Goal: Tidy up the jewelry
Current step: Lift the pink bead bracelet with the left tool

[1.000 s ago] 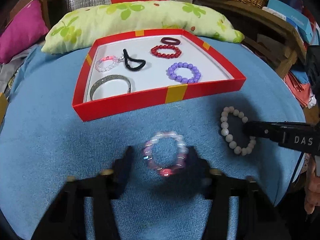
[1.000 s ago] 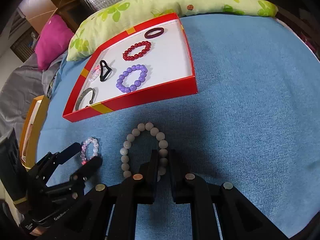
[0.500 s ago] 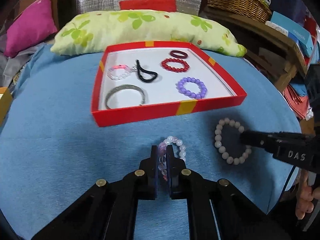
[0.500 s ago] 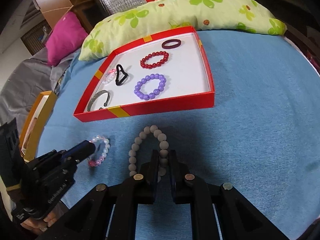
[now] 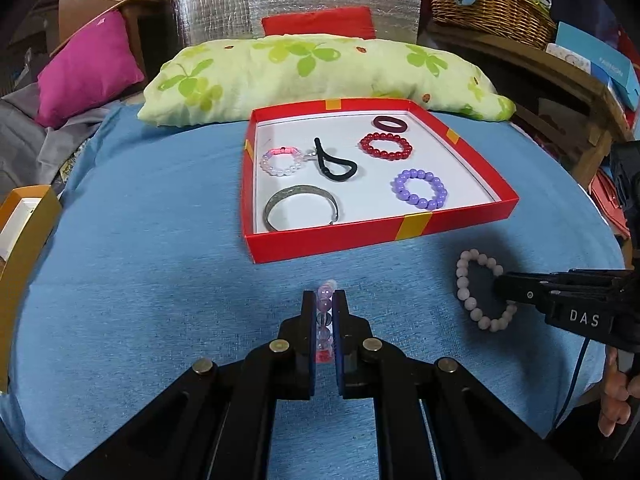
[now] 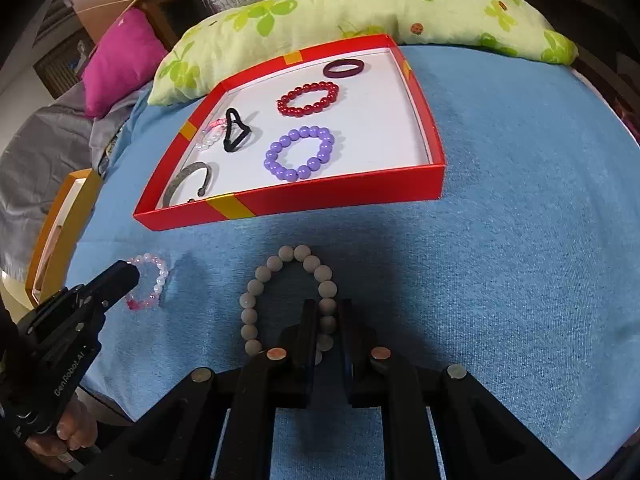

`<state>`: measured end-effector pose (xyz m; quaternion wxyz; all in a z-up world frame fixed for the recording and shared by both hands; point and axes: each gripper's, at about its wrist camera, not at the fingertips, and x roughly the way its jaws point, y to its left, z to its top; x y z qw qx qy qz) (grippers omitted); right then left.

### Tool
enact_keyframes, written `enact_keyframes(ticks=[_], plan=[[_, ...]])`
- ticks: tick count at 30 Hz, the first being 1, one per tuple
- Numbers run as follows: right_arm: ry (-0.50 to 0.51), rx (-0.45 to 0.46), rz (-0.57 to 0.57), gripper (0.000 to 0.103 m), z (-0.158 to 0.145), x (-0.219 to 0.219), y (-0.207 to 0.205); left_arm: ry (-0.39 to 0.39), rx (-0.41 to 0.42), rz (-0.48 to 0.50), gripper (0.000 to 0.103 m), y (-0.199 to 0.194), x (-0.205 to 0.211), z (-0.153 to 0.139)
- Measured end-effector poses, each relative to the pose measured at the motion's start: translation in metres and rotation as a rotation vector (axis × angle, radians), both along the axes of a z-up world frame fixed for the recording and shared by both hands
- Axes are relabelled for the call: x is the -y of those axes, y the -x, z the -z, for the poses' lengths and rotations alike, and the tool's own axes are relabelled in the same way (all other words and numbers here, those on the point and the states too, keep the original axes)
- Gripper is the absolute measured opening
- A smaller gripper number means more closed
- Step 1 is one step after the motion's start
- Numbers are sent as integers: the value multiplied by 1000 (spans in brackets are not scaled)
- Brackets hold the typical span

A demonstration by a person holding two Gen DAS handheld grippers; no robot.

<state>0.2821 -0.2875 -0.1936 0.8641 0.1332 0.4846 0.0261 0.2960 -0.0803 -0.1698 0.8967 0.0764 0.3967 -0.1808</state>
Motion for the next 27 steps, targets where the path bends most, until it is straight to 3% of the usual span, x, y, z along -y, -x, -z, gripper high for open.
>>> enact_keyframes(ticks=[7,20,22,24,27], plan=[[67,19,-53,14,-1,-15,0,-3,-9,-12,8,-1,-3,2],[60,8,-49,15,1,-13,0,-18,-90,-47,8,-12,-9,20],[66,10,-51,15,1,-14,0,-7,-108,-44,15,-13,-10,21],[71,13,-55,15,1,-15,0,4,-125,-44,38,-15,-14,22],[62,14,-56,15,1,-13,1,9,-122,-50,52,-14,-18,22]])
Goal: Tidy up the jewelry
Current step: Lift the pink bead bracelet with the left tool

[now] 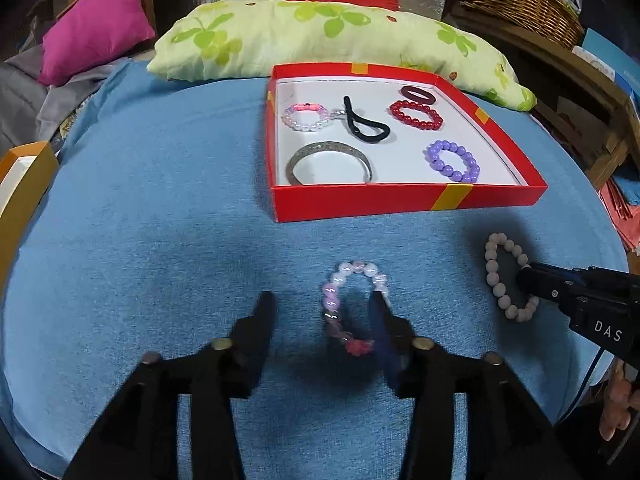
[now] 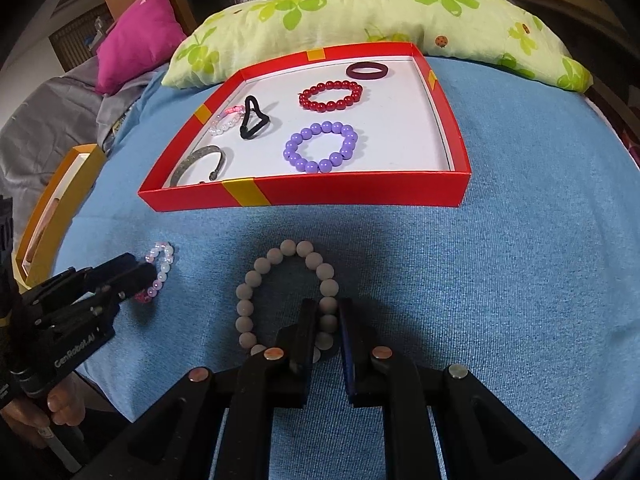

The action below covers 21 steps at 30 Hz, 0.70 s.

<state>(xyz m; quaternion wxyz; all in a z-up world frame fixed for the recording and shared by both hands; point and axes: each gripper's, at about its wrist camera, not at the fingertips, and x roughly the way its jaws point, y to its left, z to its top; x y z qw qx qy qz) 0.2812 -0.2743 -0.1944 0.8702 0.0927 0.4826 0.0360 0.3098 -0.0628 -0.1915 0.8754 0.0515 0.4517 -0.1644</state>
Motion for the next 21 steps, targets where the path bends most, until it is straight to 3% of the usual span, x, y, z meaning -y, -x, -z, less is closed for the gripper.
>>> enact_keyframes(ticks=[5,10,21], plan=[[-7,-1,-9,15,0,1,0,19,-13,27,72,3,-1,2],[-12,0,-8,15,0,2,0,-51,13,57,75,7,8,7],[-51,1,9,15,0,6,1,-58,-21,54,92,4,12,13]])
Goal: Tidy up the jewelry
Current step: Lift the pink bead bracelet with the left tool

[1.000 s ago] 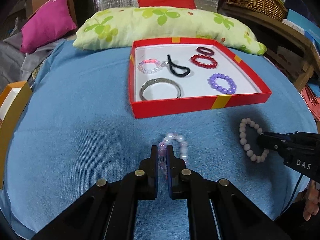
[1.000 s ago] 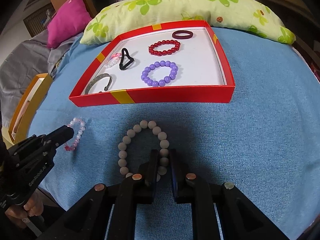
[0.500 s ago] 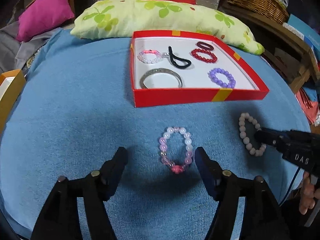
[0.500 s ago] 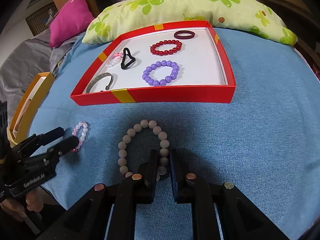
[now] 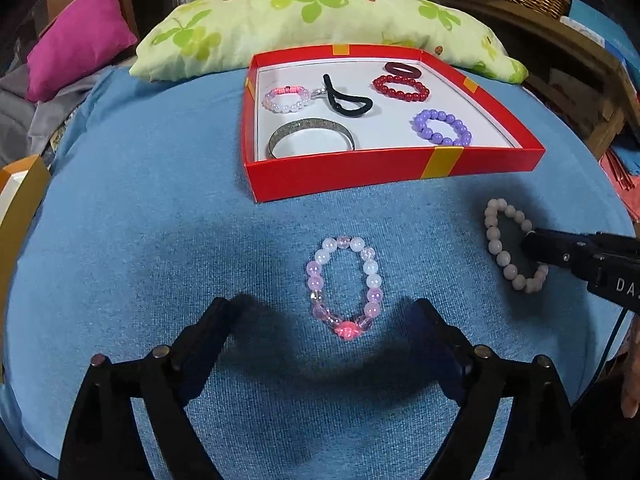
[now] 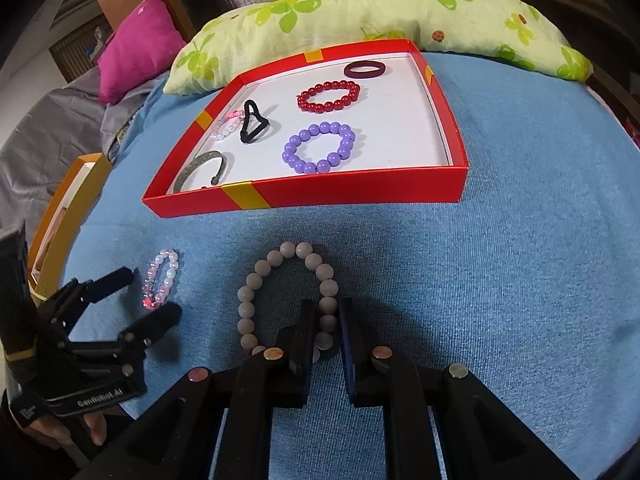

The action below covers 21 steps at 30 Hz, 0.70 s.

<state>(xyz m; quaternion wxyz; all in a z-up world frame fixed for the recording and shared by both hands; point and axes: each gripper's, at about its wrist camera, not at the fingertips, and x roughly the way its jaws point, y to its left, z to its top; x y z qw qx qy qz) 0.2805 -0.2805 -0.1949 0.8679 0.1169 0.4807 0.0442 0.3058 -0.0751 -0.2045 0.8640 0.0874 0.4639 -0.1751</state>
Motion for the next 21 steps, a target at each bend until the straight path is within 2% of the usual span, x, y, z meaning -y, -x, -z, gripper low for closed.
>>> enact_keyframes(ticks=[6,13,16,18,21], plan=[[-5,-4,3,16,0,0,0,-14,-3,-5,92,0,0,-5],[-2,-3,1,16,0,0,-1,70,27,-41,90,0,-14,-18],[-3,-4,2,16,0,0,0,46,29,-19,81,3,-8,-15],[-1,-4,0,16,-1,0,0,32,23,-16,64,2,-5,-12],[5,-1,-5,16,0,-1,0,26,19,-25,58,1,-4,-10]])
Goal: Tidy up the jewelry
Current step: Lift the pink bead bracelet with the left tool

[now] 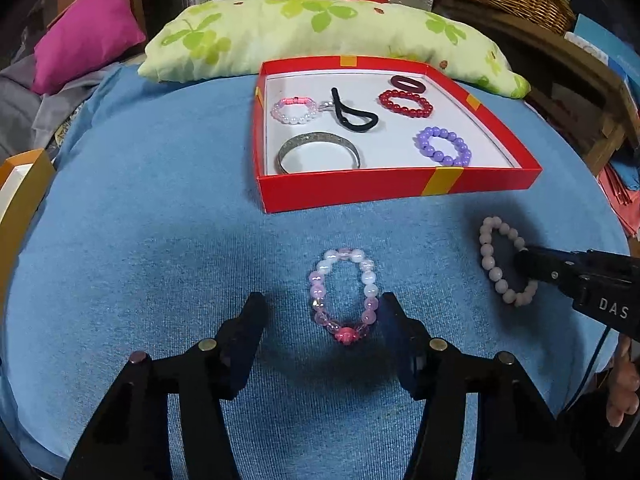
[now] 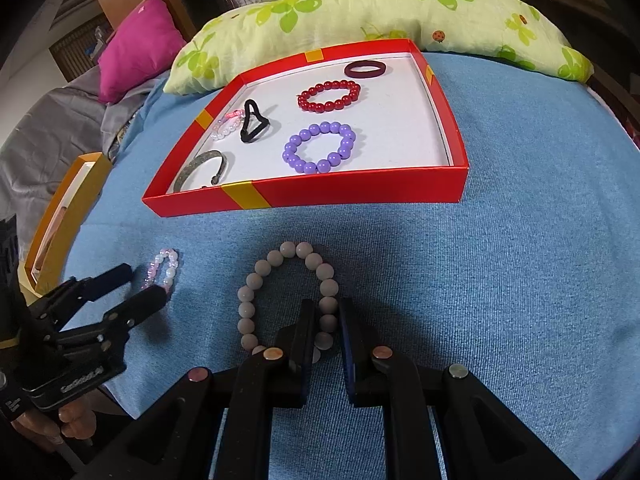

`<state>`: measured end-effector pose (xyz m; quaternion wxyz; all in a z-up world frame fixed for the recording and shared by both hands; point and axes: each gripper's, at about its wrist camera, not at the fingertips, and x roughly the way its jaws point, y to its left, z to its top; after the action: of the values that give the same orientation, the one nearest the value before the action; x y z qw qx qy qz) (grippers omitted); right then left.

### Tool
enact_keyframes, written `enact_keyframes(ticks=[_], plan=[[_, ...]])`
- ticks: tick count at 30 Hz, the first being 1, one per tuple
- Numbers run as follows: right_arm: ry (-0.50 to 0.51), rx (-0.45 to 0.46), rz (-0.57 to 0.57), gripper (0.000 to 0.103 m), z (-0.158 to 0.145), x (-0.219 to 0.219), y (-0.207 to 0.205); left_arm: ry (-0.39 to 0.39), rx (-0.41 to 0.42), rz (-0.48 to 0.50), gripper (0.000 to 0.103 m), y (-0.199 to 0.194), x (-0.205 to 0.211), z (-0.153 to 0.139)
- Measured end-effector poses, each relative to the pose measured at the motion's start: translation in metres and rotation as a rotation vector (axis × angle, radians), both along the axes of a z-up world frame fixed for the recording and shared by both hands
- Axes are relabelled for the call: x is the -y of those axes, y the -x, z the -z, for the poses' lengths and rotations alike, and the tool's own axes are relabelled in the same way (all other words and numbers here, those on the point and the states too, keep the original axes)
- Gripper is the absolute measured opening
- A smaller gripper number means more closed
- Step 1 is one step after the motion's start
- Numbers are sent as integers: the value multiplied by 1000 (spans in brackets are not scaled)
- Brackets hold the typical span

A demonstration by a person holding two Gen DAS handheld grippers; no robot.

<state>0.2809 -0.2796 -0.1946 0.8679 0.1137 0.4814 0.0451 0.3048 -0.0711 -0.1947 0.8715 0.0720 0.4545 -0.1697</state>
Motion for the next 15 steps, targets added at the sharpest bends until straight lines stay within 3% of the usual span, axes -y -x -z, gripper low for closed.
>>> enact_keyframes(ticks=[10,15], plan=[[-19,3,0,16,1,3,0,16,-8,11,26,0,5,0],[-29,2,1,16,1,4,1,24,-12,10,24,-1,5,1]])
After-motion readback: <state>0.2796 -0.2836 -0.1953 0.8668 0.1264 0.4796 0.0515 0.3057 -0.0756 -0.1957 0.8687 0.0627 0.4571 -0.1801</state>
